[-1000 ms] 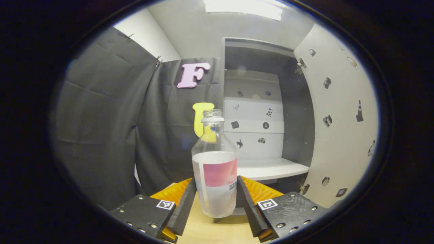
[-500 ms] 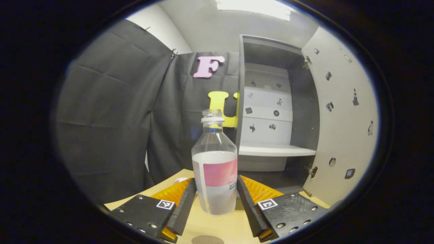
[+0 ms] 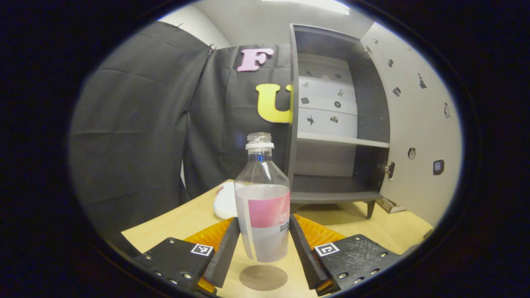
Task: Open the cabinet door with the right hand, grasp the bottle in the cabinet with the left hand and place it on the coaster, then close the cabinet door with the right hand.
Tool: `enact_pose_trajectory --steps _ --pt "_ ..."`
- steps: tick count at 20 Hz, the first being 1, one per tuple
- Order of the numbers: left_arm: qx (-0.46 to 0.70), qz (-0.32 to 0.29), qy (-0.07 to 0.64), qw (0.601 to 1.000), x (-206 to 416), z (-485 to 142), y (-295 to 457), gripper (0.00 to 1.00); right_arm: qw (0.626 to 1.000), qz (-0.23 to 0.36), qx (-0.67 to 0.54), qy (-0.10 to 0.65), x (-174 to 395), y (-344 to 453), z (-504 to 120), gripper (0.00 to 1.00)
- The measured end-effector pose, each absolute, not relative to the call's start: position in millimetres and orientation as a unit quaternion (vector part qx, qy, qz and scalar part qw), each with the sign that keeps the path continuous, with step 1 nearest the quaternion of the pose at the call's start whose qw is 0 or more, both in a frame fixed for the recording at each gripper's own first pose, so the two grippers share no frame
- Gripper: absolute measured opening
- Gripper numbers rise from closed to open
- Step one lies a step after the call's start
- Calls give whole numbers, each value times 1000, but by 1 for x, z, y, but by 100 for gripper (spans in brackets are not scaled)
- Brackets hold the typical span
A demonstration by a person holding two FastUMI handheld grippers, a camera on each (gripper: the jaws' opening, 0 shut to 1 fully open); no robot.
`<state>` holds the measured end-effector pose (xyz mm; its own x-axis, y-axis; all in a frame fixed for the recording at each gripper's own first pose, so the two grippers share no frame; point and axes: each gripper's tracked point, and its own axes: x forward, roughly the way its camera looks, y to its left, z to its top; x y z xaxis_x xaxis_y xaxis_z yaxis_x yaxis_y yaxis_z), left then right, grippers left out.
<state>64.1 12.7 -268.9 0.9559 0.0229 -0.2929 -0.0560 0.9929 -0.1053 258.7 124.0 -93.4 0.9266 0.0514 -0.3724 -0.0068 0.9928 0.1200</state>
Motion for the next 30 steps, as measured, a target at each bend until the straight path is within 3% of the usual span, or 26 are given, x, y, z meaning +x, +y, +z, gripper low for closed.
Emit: enact_pose_trajectory --steps 13,23,26,30 --pt "-37 35 206 977 56 -362 6 73 978 9 40 207 257 119 -99 98" --pt "-20 54 206 977 39 -358 4 72 977 15 45 208 256 122 -101 98" --pt "-14 58 200 978 39 -342 4 82 977 19 47 206 256 123 -100 98" --pt "-11 54 174 983 43 -300 -1 84 979 26 52 197 255 125 -92 98"
